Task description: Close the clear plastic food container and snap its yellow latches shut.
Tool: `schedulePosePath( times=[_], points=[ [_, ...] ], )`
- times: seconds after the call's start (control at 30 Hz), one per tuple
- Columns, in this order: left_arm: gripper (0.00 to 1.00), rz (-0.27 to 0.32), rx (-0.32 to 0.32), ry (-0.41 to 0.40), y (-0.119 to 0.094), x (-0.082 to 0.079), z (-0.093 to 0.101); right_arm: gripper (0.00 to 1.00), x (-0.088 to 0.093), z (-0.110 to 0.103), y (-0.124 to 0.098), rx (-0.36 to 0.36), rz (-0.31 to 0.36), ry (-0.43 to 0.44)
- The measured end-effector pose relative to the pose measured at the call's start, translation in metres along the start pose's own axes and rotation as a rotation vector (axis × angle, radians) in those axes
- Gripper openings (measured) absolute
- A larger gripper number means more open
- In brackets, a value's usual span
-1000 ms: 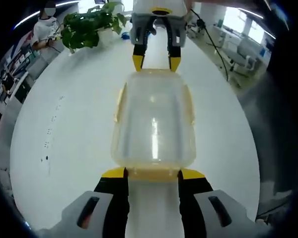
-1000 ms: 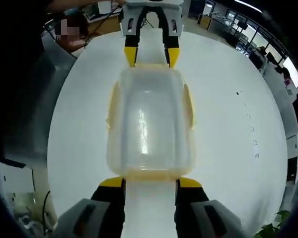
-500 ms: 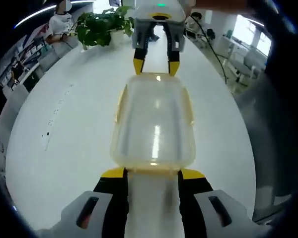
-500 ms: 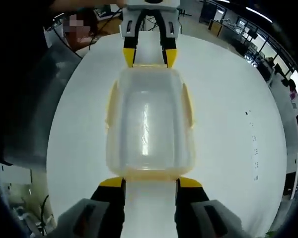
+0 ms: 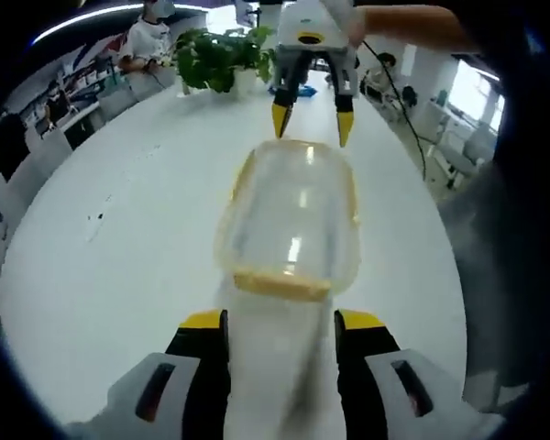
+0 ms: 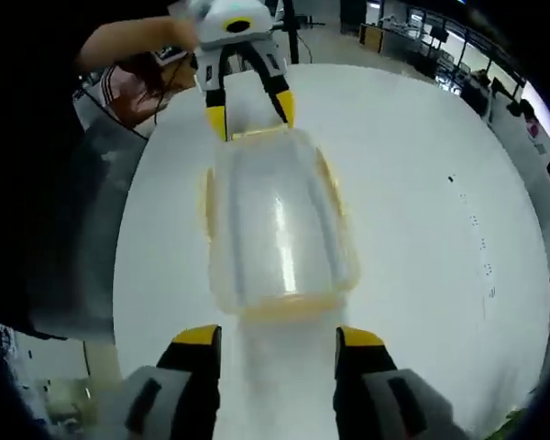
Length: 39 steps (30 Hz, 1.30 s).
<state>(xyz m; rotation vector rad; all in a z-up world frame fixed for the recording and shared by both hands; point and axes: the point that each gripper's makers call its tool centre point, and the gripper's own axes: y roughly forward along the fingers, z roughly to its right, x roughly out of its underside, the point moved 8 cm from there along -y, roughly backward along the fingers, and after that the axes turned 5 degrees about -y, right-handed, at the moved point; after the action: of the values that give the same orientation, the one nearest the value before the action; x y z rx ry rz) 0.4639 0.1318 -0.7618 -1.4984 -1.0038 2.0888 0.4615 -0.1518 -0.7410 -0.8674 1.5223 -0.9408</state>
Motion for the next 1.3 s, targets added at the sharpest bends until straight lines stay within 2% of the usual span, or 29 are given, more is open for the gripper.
schedulePosePath(
  times=[0.03,0.07,0.13,0.2,0.3,0.37,0.47,0.5,0.57,0.63,0.73,0.77,0.93,1.17,1.3],
  points=[
    [0.41,0.033,0.001,-0.038,-0.004,-0.001,0.0,0.45,0.0,0.001,-0.001,0.005,0.028,0.03],
    [0.4,0.091,-0.006,-0.103,-0.008,-0.003,-0.001,0.44,-0.001,0.001,-0.003,0.014,0.065,0.074],
    [0.4,0.159,-0.022,-0.145,-0.011,-0.003,-0.002,0.44,-0.002,-0.001,-0.004,0.018,0.106,0.111],
    [0.4,0.181,-0.054,-0.174,-0.008,0.0,0.0,0.42,-0.001,-0.002,-0.003,0.043,0.129,0.108],
    [0.4,0.223,-0.057,-0.15,-0.005,-0.001,0.013,0.39,-0.005,-0.004,-0.003,0.074,0.201,0.113],
    [0.4,0.251,-0.074,-0.106,-0.004,-0.005,0.019,0.39,-0.009,-0.009,-0.003,0.075,0.222,0.101],
    [0.39,0.204,-0.088,0.019,-0.002,-0.009,0.027,0.38,-0.012,-0.013,0.0,0.088,0.212,0.033],
    [0.39,0.21,-0.081,0.026,-0.001,-0.011,0.029,0.38,-0.013,-0.014,0.002,0.084,0.199,0.019],
    [0.39,0.238,-0.073,0.003,-0.001,-0.014,0.027,0.38,-0.015,-0.012,0.003,0.088,0.205,0.013],
    [0.39,0.241,-0.073,0.007,-0.001,-0.018,0.025,0.36,-0.017,-0.01,0.003,0.087,0.22,-0.011],
    [0.37,0.226,-0.057,0.038,0.003,-0.025,0.023,0.33,-0.027,-0.007,0.001,0.086,0.232,-0.047],
    [0.35,0.22,-0.034,0.042,0.006,-0.027,0.023,0.33,-0.03,-0.006,0.002,0.082,0.23,-0.05],
    [0.36,0.193,0.01,0.059,0.02,-0.037,0.024,0.33,-0.043,-0.004,0.012,0.067,0.195,-0.112],
    [0.35,0.148,0.019,0.141,0.038,-0.052,0.024,0.33,-0.066,-0.001,0.024,0.053,0.202,-0.147],
    [0.36,0.177,0.049,0.141,0.044,-0.065,0.028,0.33,-0.076,0.0,0.026,0.048,0.21,-0.159]
  ],
)
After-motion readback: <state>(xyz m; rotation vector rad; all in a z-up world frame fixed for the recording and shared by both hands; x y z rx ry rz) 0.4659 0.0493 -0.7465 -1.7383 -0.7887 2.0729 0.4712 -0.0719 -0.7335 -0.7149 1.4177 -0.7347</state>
